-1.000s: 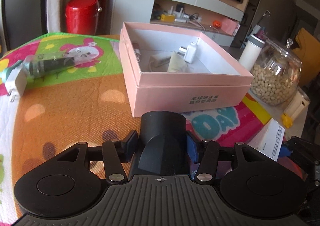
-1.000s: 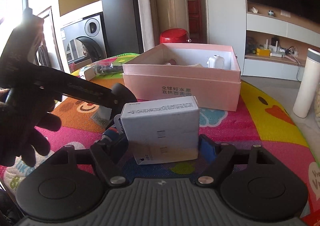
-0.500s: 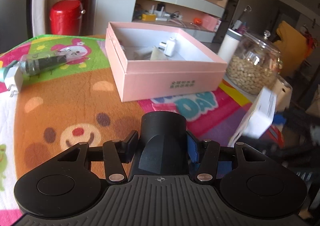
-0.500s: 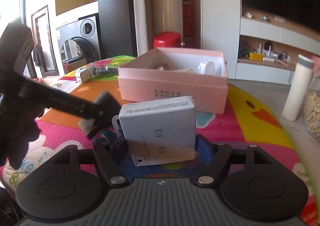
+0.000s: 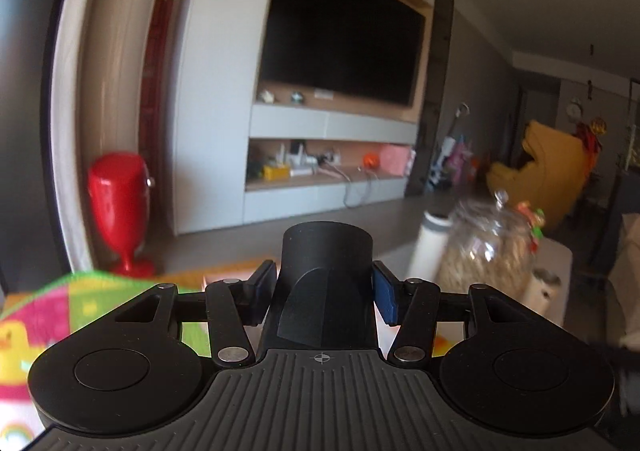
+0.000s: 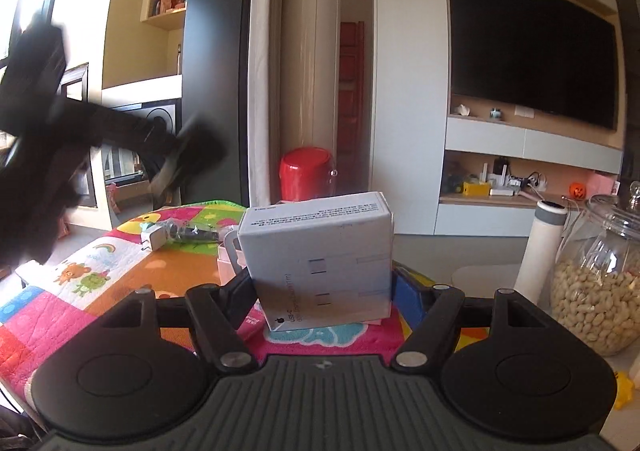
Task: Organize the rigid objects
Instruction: 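Carry the white package into the pink box with the right tool while the left drops the funnel in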
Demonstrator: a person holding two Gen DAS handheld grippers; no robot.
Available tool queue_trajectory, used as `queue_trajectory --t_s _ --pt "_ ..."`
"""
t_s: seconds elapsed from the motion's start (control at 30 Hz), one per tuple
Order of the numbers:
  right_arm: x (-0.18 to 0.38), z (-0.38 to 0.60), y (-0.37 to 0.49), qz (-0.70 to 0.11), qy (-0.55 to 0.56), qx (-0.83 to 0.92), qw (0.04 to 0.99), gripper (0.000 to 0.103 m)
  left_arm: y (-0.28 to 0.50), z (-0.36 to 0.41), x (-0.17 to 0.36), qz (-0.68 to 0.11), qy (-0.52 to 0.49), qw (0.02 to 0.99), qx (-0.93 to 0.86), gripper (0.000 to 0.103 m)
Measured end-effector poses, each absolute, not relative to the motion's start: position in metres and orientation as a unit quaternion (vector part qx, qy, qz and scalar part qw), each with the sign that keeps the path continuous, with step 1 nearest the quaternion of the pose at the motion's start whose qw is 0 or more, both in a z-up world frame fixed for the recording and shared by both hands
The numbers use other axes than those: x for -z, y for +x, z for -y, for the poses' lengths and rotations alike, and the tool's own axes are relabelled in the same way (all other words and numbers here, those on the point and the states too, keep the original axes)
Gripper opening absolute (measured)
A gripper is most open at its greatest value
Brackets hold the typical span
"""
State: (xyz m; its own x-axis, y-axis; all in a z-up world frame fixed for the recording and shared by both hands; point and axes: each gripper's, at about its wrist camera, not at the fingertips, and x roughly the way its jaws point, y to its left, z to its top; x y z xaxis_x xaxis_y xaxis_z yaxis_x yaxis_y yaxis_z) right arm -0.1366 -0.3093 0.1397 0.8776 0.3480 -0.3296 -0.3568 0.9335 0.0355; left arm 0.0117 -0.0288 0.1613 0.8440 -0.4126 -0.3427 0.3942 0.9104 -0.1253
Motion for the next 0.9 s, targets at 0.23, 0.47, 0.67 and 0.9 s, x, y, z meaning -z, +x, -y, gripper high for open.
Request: queue_trajectory --t_s 0.23,0.47,0.67,0.9 --pt "-0.125 0.315 -0.134 -0.192 -0.01 -0.168 0.967 0.072 0.053 0.017 -0.123 -0.249 -0.096 0.942 0.204 0.054" --pt "-0.122 0.322 -0.107 -0.222 0.016 -0.145 0.964 0.071 0.003 -0.028 -0.053 -0.311 -0.153 0.917 0.196 0.054" --pt "-0.198 0.312 -0.035 -0.173 0.044 -0.171 0.969 0.073 -0.008 -0.039 -0.026 -0.359 -0.139 0.907 0.172 0.054" --pt "-0.21 0.273 0.025 -0.222 0.011 -0.152 0.963 0.076 -0.013 -0.07 -0.014 -0.354 -0.153 0.913 0.132 0.054"
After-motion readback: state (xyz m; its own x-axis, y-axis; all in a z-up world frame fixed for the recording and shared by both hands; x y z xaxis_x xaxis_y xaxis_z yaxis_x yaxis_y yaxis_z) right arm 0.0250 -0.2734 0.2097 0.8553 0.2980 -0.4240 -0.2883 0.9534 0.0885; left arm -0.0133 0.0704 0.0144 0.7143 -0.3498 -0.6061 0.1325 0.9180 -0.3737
